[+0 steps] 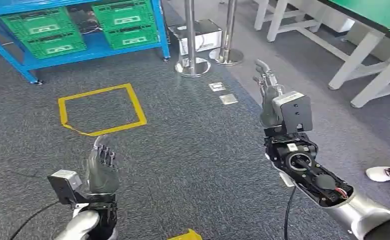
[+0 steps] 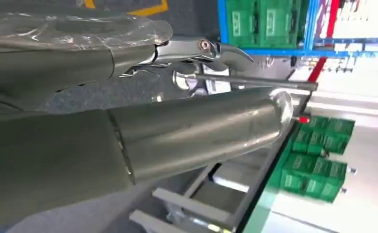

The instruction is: Take the parts from the cabinet and place them on the table.

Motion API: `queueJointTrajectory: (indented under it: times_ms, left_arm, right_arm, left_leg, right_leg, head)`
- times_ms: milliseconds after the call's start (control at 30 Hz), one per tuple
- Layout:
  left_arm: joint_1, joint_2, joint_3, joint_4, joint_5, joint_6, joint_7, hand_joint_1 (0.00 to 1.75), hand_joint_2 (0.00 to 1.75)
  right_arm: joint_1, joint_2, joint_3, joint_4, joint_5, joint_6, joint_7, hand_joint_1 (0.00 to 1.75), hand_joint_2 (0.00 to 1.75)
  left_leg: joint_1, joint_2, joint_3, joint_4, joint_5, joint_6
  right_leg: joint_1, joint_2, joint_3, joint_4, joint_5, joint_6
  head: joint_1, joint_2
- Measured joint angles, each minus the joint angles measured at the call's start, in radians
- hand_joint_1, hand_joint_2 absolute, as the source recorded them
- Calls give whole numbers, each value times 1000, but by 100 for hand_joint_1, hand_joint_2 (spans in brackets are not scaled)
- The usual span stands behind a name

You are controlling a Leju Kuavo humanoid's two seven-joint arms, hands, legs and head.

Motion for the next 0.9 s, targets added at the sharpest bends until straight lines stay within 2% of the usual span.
queueJointTrajectory:
  times_ms: [67,100,133,233,267,300,333,367,400,433,467,500,567,600,633,667,700,733,900]
  left_arm:
    - [-2,0,0,0,-1,0,0,0,0]
    - [-3,0,0,0,-2,0,0,0,0]
    - [-3,0,0,0,-2,0,0,0,0]
    - [-4,-1,0,0,-2,1,0,0,0]
    - [-5,-3,0,-1,-2,1,0,0,0]
    - [-5,-5,0,-1,-2,1,0,0,0]
    - [-5,-6,0,-1,-2,1,0,0,0]
    - [-3,-6,0,-1,-2,1,0,0,0]
    - [0,-6,0,-1,-2,1,1,0,0]
    - [2,-5,0,-1,-2,0,1,0,0]
    - [5,-4,0,-1,-2,-1,2,0,0]
    - [7,-3,0,0,-1,-2,2,0,0]
    - [7,-3,0,-1,-1,-5,2,0,0]
    - [7,-3,0,-1,-1,-6,2,0,0]
    - [7,-2,0,-1,-1,-7,2,0,0]
    - [8,-2,0,-1,-1,-8,2,0,0]
    - [8,-2,0,-1,-1,-8,1,0,0]
    - [8,-1,0,-1,-1,-8,0,0,0]
    - [9,0,0,-1,-2,-8,0,0,0]
  right_arm:
    - [0,0,0,0,12,-8,5,0,0]
    - [0,0,0,-2,20,-13,6,0,0]
    - [0,0,0,-2,23,-14,6,0,0]
    - [2,0,0,-3,23,-15,8,0,0]
    - [2,0,0,-4,23,-15,8,0,0]
    - [4,-2,-1,-5,24,-17,8,0,0]
    - [0,-3,-1,-5,24,-19,9,0,0]
    - [0,-3,-1,-5,24,-22,11,0,0]
    - [3,-3,0,-5,23,-24,12,0,0]
    - [6,-3,0,-5,22,-26,14,0,0]
    - [9,-3,0,-5,20,-27,15,0,0]
    - [10,-4,0,-5,18,-30,16,0,0]
    - [9,-6,-1,-5,16,-36,16,0,0]
    - [9,-7,-1,-5,16,-38,16,0,0]
    - [10,-7,0,-5,15,-39,16,0,0]
    - [12,-8,-1,-7,14,-42,16,0,0]
    - [15,-8,-1,-7,14,-43,16,0,0]
    - [16,-8,-1,-7,13,-43,16,0,0]
    - [16,-8,-1,-8,13,-44,16,0,0]
  left_leg:
    - [-2,-6,86,-185,92,15]
    - [-6,-23,127,-272,116,27]
    - [-11,-26,131,-283,113,27]
    - [-19,-20,129,-288,119,32]
    - [-9,-17,134,-305,129,40]
    - [-7,-9,138,-315,136,40]
    - [-5,-7,137,-318,139,46]
    - [-5,-4,136,-318,139,47]
    - [-6,1,135,-317,139,47]
    - [-6,5,134,-317,139,47]
    - [-6,8,133,-315,139,47]
    - [-5,11,133,-314,138,46]
    - [-3,15,134,-305,133,38]
    - [-3,16,133,-297,127,31]
    - [-12,16,127,-293,125,26]
    - [-12,17,124,-289,126,25]
    - [-14,16,123,-285,117,35]
    - [-15,16,122,-287,125,51]
    - [-11,18,127,-297,129,45]
  right_leg:
    - [3,15,3,0,2,2]
    - [0,19,3,0,3,4]
    - [6,24,-1,0,5,10]
    - [-3,28,-1,-8,11,28]
    - [4,30,-2,-10,12,36]
    - [2,2,-8,8,-6,36]
    - [3,-25,-34,66,-50,37]
    - [2,-37,-68,151,-95,41]
    - [1,-43,-103,235,-132,45]
    - [0,-45,-130,300,-156,48]
    - [-1,-46,-137,322,-155,51]
    - [-2,-48,-116,289,-130,52]
    - [-6,-55,-16,108,-44,54]
    - [-9,-64,30,15,-21,55]
    - [-1,-67,38,5,-38,50]
    - [-2,-58,33,2,-31,38]
    - [-6,-58,33,-1,-31,39]
    - [-4,-56,34,-1,-31,38]
    - [3,-53,33,-1,-30,31]
  head:
    - [-2,0]
    - [-3,0]
    - [0,0]
    - [1,0]
    - [1,0]
    - [1,0]
    - [12,0]
    - [24,0]
    - [28,0]
    - [29,0]
    - [32,0]
    - [37,0]
    - [43,0]
    - [48,0]
    - [50,0]
    - [48,0]
    - [40,0]
    - [35,0]
    - [11,0]
